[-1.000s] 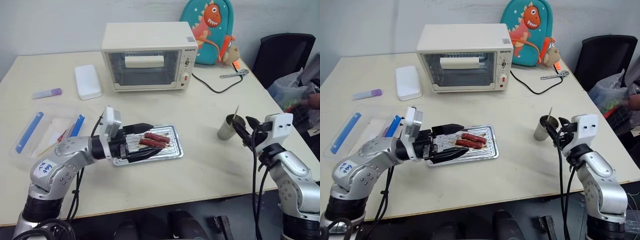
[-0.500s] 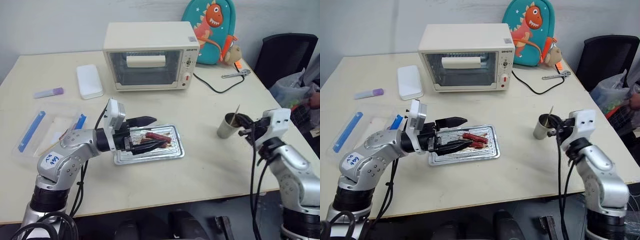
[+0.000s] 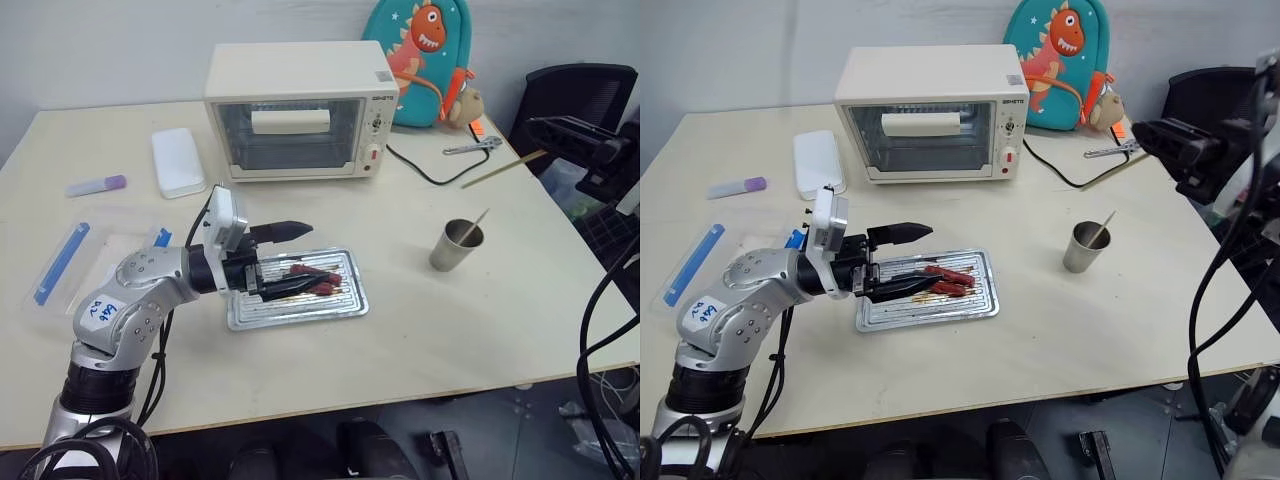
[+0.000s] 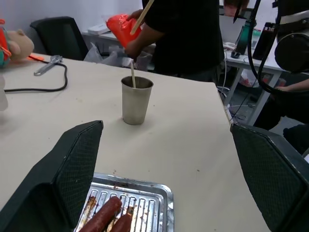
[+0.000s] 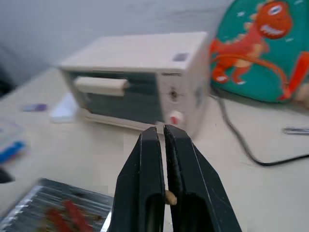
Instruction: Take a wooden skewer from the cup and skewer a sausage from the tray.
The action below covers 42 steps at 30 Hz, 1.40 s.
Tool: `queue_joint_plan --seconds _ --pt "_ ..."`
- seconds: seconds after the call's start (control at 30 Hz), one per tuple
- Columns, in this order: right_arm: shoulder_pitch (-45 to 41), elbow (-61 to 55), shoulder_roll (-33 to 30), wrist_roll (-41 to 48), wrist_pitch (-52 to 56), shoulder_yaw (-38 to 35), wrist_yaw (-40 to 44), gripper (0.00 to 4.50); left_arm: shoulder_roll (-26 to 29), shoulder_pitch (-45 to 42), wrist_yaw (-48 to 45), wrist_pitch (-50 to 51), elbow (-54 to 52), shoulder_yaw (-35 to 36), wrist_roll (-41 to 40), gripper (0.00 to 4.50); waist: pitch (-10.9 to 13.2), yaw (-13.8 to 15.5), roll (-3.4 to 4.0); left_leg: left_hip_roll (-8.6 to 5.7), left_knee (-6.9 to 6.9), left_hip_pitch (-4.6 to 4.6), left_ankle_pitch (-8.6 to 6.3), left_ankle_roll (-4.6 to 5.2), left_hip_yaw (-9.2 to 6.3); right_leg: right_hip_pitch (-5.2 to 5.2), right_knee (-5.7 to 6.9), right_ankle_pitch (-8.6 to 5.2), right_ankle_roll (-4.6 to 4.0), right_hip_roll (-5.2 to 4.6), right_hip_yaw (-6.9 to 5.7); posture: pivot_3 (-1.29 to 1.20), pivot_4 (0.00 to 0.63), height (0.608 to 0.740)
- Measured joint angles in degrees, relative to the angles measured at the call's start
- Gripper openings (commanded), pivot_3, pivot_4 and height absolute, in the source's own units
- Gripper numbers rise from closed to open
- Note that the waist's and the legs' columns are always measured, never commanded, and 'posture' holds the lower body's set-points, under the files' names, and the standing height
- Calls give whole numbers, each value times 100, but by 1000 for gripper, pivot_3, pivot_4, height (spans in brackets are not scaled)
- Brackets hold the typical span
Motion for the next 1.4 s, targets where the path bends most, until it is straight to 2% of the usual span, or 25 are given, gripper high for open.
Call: queue_joint_plan --seconds 0.13,0.2,0.27,0.33,0.47,0.63,0.73,0.9,1.17,1.4 --pt "54 437 93 1908 -519 908 -1199 41 -157 -232 21 -71 18 -11 28 4500 0 2 0 -2 14 -45 2 6 8 -49 6 11 19 -3 10 0 150 740" --pt "-5 511 579 2408 -865 1176 -1581 41 -282 -366 85 -101 42 -16 55 4500 -2 1 -4 0 16 -47 2 6 6 -49 5 11 20 -2 8 0 150 740" --pt "-55 533 1262 2571 -1093 1411 -1811 41 -441 -505 118 -164 85 -79 113 4500 -3 -27 -3 1 13 -46 2 6 7 -53 8 13 23 1 12 0 150 740" --pt "-52 539 1681 2610 -1145 1618 -1967 41 -547 -587 147 -232 147 -145 165 4500 -3 -26 0 4 15 -70 3 5 5 -80 14 13 23 0 9 0 150 740" --pt "-37 480 2160 2615 -1250 1633 -2130 41 -696 -600 226 -378 455 -166 374 4500 -4 -8 2 13 51 -127 4 5 5 -133 48 13 23 -6 -1 0 150 740" --pt "-6 368 2465 2616 -1253 1612 -2190 41 -864 -601 337 -504 474 -185 500 4500 -4 -9 2 14 73 -130 3 6 5 -135 59 13 23 -8 -2 0 150 740" --pt "23 287 2611 2616 -1255 1574 -2212 0 -1003 -605 462 -595 513 -128 525 3986 -4 -8 2 14 74 -128 3 6 5 -135 66 13 22 -6 -2 0 150 740" --pt "22 279 2913 2618 -1381 1437 -2371 0 -1075 -618 513 -640 650 -55 525 2701 -4 -11 2 14 73 -128 4 6 6 -138 66 12 21 -6 -2 0 150 740" --pt "21 279 2924 2618 -1379 1302 -2439 0 -1176 -675 525 -693 672 -55 526 839 -4 -12 2 13 73 -128 3 6 7 -138 67 11 20 -6 -2 0 150 740" --pt "21 279 2923 2623 -1378 1292 -2447 0 -1291 -789 559 -696 673 -56 526 839 -4 -12 2 14 73 -128 4 6 7 -138 67 11 20 -6 -1 0 150 740"
